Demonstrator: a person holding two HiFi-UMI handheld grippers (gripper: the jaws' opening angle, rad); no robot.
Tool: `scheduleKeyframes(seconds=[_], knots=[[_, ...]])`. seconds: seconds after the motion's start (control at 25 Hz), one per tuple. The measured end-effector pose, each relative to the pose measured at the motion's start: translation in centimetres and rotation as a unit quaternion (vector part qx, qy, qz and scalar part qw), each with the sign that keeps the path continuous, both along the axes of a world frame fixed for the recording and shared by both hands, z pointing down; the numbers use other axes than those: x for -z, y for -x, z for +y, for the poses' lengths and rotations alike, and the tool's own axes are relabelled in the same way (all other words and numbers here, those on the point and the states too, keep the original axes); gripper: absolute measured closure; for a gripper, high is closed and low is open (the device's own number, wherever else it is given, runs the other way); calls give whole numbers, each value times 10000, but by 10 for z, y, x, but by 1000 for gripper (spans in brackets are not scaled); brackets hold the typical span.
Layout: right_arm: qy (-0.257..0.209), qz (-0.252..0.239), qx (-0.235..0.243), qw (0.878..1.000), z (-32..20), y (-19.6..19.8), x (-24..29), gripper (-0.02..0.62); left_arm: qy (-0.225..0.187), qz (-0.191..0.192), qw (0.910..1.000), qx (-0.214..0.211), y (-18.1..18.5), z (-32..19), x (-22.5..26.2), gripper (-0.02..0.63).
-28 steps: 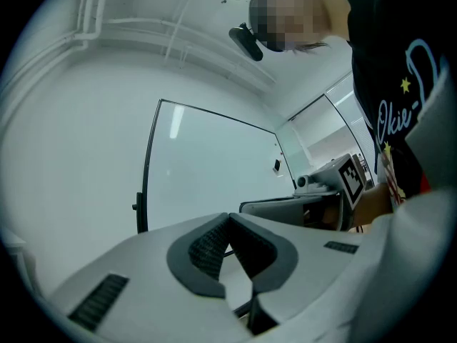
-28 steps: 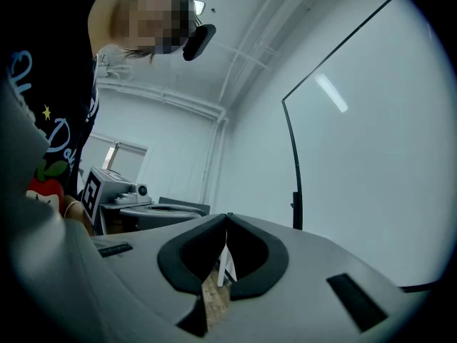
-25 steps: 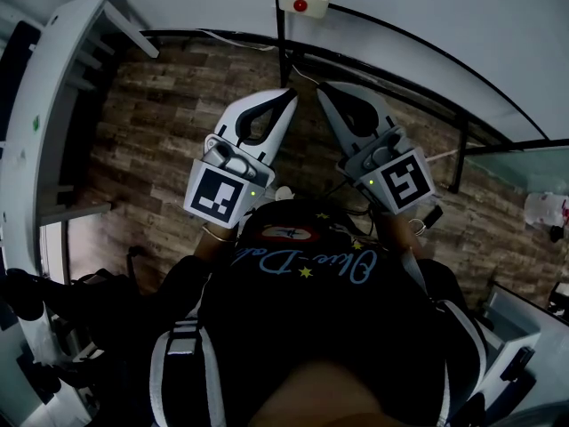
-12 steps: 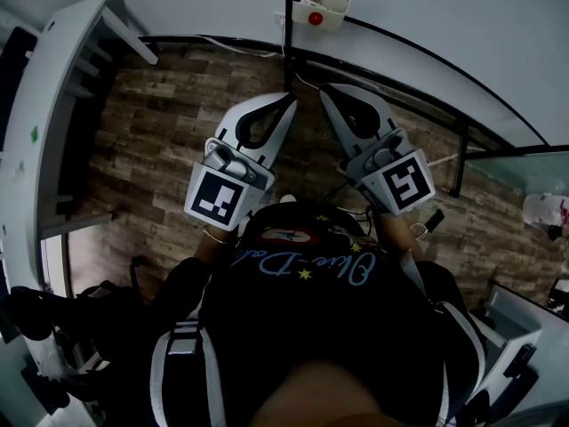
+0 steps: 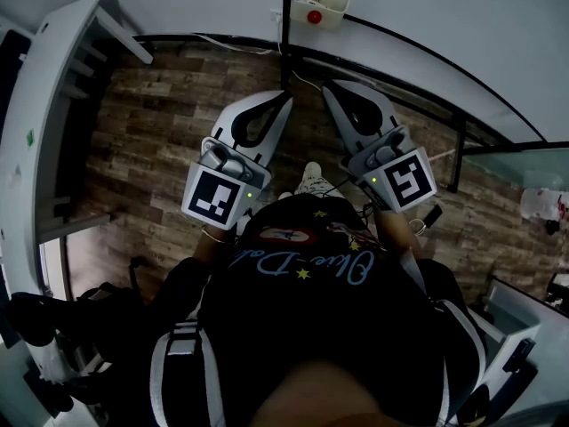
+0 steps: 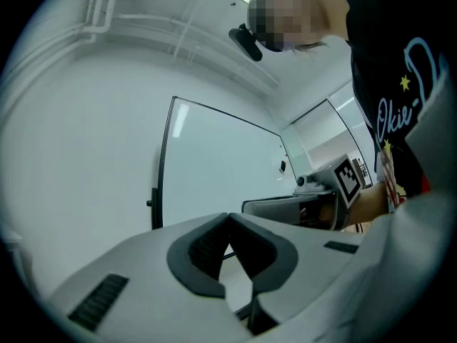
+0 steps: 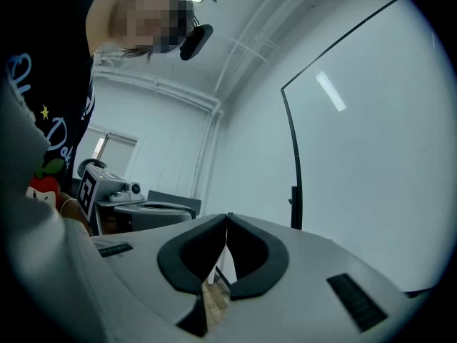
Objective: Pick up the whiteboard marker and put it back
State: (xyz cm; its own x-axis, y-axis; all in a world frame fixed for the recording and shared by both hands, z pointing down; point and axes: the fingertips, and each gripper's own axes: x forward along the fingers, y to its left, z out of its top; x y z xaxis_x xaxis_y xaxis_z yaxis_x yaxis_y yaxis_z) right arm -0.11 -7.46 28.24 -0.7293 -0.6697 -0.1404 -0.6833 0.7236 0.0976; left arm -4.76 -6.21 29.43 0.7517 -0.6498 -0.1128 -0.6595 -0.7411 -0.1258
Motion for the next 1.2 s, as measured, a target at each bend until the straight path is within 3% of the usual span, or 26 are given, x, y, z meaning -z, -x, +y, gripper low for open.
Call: scheduleKeyframes(seconds=[1.2], knots=[[92,-102,187,9997,-106,-20,-4,560,-67,-160,9996,234,-19,-102,3,591]])
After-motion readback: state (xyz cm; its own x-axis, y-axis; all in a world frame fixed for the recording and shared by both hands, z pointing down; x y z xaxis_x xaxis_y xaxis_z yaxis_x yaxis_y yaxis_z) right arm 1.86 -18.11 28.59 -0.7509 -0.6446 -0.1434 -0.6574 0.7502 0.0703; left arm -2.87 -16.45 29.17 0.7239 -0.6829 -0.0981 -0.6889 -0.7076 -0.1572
